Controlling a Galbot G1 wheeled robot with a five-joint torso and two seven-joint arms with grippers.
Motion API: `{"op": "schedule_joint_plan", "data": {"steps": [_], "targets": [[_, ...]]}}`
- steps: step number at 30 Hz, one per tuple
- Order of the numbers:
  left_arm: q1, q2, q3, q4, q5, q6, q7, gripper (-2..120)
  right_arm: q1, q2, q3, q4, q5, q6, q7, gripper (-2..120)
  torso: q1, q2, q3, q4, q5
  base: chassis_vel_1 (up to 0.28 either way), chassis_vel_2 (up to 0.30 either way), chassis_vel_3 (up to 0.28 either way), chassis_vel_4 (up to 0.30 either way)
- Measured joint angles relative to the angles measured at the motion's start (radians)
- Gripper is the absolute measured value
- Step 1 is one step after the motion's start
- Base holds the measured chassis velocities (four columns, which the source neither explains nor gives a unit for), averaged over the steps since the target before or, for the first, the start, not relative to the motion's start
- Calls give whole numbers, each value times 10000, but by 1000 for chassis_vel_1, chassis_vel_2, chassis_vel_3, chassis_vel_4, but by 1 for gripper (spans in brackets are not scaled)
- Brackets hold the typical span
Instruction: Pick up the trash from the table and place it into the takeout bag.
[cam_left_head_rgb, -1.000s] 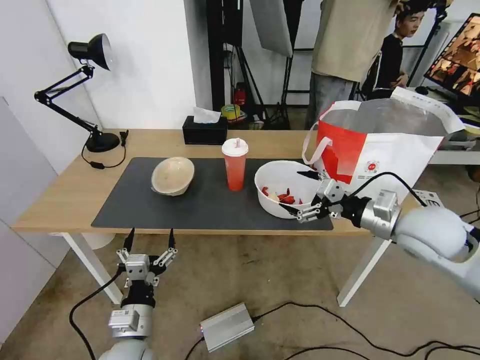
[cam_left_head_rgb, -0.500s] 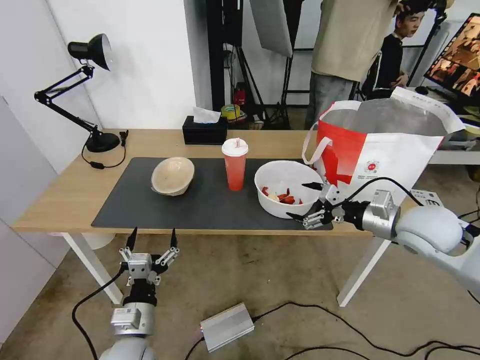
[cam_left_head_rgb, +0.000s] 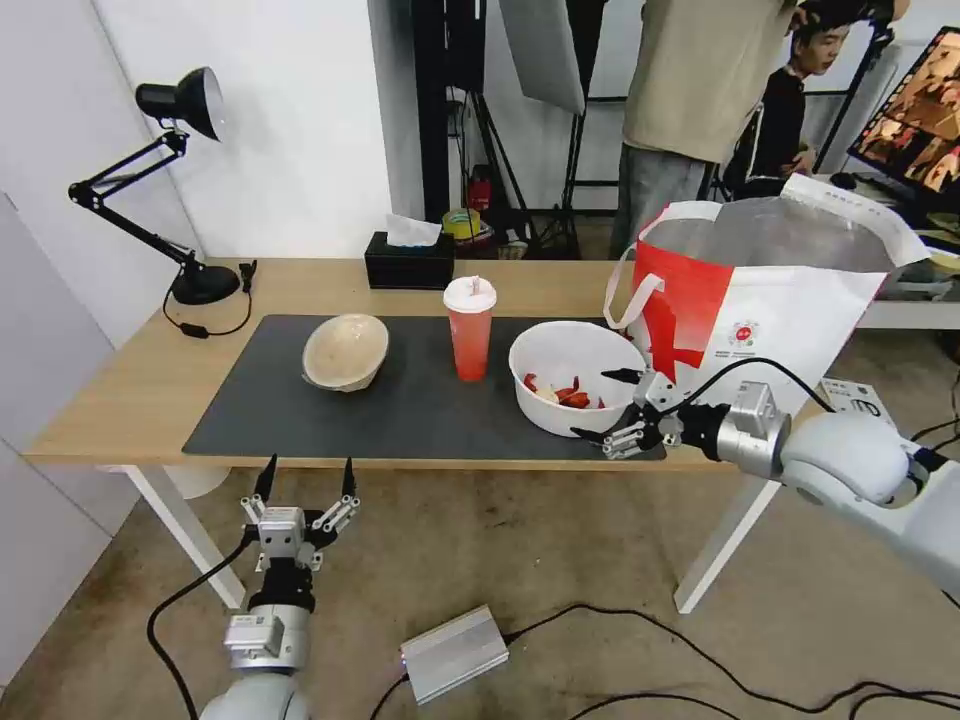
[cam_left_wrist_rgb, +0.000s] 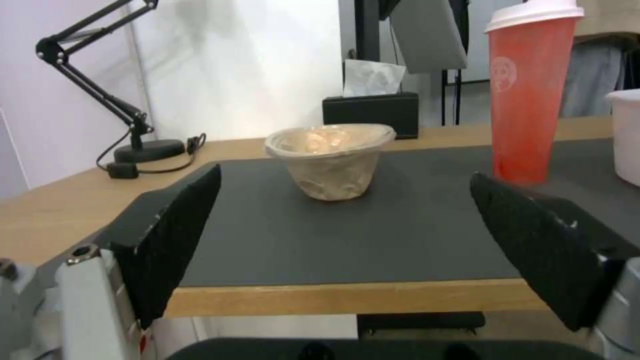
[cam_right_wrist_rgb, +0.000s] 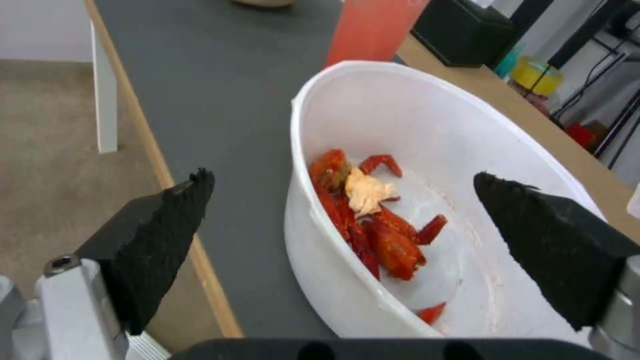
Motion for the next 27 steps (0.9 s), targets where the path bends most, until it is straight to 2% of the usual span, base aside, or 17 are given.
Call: {"op": "schedule_joint_plan", "data": {"steps": [27], "targets": [[-220, -58, 44, 446, 31, -62, 45, 100, 659, 838, -703, -1390, -444, -154, -508, 99, 0, 0, 0, -1, 0, 0, 0, 0, 0]]}}
